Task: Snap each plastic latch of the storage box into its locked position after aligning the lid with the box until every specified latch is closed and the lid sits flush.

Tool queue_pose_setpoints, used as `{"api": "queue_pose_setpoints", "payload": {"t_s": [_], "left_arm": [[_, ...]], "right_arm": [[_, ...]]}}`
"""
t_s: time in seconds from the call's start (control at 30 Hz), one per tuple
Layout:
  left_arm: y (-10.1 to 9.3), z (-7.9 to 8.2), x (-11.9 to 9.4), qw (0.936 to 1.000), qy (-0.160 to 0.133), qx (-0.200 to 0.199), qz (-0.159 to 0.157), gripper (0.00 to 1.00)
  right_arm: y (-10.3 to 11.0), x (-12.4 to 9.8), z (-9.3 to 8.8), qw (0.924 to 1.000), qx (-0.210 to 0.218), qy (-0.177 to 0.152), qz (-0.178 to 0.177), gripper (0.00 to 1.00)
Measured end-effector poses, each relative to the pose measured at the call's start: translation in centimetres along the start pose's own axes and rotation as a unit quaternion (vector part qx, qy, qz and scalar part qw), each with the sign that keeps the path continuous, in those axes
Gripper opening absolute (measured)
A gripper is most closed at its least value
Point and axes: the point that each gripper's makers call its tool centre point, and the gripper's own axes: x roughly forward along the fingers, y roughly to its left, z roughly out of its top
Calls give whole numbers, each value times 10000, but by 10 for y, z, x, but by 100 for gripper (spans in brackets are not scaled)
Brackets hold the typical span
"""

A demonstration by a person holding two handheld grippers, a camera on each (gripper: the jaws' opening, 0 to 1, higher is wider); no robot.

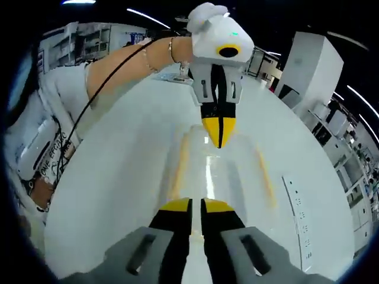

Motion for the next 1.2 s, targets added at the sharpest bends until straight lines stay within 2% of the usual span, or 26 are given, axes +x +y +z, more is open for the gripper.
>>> {"api": "queue_pose_setpoints", "payload": {"t_s": [0.03,0.07,0.13,0.17,0.2,0.27,0.3,0.37,0.43,0.5,0.57,0.6,0.67,0.7,0.77,0.8,0.83,0.87,0.9,0.93,0.97,1.07,1.1,1.17,1.2], "left_arm": [[0,0,0,10000,-14,-17,16,0],[0,0,-1,10000,-22,-18,32,0],[1,0,-1,10000,-40,-9,66,0],[2,0,-1,10000,-46,-11,74,0],[3,0,-2,9999,-53,18,98,0],[5,1,-2,9999,-63,31,113,0],[6,2,-2,9999,-66,6,127,0],[8,2,-1,9999,-59,26,145,0],[9,2,-1,9999,-33,22,166,0],[9,2,1,9998,-1,37,174,0],[9,2,2,9998,5,48,188,0],[9,2,3,9998,12,64,188,0],[8,2,3,9998,39,74,176,0],[8,2,3,9998,47,75,165,0],[7,2,4,9998,67,70,159,0],[7,2,4,9998,75,68,157,0],[8,2,5,9998,81,68,156,0],[8,2,5,9998,78,56,159,0],[8,3,6,9998,80,54,163,0],[9,3,7,9998,84,52,169,0],[9,5,8,9998,86,45,182,0],[10,10,12,9997,135,29,187,0],[10,13,14,9997,172,26,195,0],[11,17,18,9994,260,68,214,0],[12,20,21,9992,317,77,218,0]], "right_arm": [[-1,-1,1,9998,85,-111,-159,5],[8,-1,-2,9998,148,-101,-90,3],[9,-3,-2,9980,273,-327,-476,2],[18,-4,-2,9976,284,-482,-409,1],[26,-6,-3,9951,598,-678,-394,4],[35,-2,-11,9926,814,-801,-414,6],[36,1,-17,9896,1093,-823,-454,7],[37,10,-22,9799,1603,-1073,-518,13],[34,14,-24,9712,1914,-1277,-616,14],[30,14,-17,9648,1947,-1616,-714,12],[28,15,-21,9653,1835,-1570,-997,11],[31,17,-21,9646,1851,-1581,-1011,12],[31,18,-19,9559,2096,-1752,-1074,13],[31,18,-19,9552,2105,-1778,-1079,14],[28,16,-20,9464,2300,-1908,-1227,13],[29,17,-20,9444,2336,-1945,-1254,13],[28,16,-20,9386,2487,-2008,-1296,13],[28,17,-20,9365,2547,-2025,-1305,13],[28,16,-19,9386,2507,-1994,-1286,15],[33,16,-18,9453,2393,-1893,-1152,15],[34,13,-17,9474,2352,-1870,-1106,15],[35,-7,-17,9566,2146,-1710,-983,15],[33,-17,-17,9579,2108,-1672,-998,15],[17,-38,-20,9602,1874,-1606,-1309,15],[10,-45,-24,9645,1686,-1468,-1404,15]]}}
